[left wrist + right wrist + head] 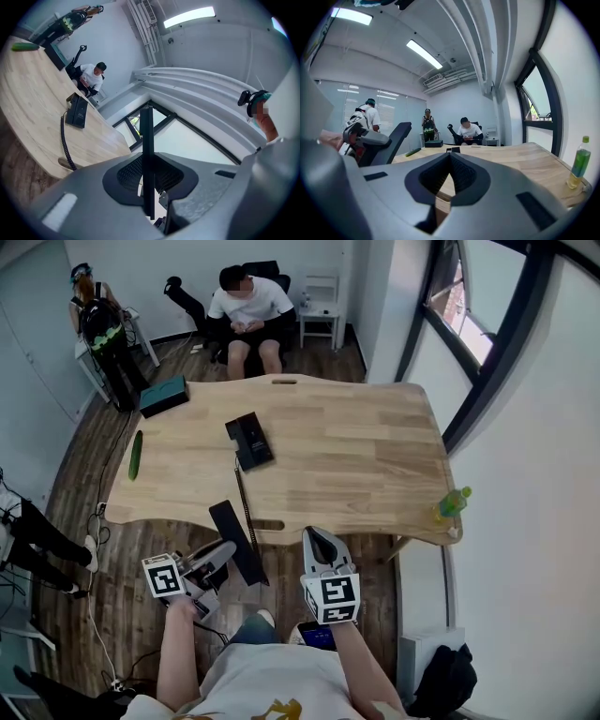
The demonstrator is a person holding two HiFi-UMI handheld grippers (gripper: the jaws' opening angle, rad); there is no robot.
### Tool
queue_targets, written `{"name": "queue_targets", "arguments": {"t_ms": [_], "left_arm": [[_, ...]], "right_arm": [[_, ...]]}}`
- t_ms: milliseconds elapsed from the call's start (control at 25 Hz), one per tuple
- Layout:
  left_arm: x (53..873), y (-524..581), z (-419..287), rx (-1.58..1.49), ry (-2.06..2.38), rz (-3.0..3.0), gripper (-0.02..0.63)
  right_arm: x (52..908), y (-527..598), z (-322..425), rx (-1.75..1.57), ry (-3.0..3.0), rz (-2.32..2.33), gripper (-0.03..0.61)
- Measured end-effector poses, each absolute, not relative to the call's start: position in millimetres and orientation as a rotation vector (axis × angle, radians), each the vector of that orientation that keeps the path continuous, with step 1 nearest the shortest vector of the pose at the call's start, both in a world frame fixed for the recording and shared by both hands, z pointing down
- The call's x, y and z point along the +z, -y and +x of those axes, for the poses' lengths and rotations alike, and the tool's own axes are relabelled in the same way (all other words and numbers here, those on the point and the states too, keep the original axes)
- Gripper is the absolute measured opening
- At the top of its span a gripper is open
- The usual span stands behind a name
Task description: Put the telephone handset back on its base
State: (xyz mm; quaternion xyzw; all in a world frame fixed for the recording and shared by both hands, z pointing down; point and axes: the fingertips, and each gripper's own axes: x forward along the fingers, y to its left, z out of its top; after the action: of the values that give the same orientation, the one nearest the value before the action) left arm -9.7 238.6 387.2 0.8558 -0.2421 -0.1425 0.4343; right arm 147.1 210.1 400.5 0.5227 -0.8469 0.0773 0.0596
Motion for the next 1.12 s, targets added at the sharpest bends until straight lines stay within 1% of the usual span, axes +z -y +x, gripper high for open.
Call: {"name": "queue_targets", "arguments": {"t_ms": [320,640,1120], "left_arm": [[399.1,-221.2,-7.1,-0.361,0.624,2.12,0.072],[411.1,-171.3,-10.5,-0.367,0.601,2.098,0.072],[415.9,-57.0,-42.1,-0.348,0.537,2.085,0.072]], "right_arm": [[411.1,-193.2,157.3,0.251,2.562,1.587,0.003],[426.6,-147.8,158.9,0.283,2.523,1.6,0.003],[434.3,-31.9,119.1,0.329,2.487,1.626,0.003]]}}
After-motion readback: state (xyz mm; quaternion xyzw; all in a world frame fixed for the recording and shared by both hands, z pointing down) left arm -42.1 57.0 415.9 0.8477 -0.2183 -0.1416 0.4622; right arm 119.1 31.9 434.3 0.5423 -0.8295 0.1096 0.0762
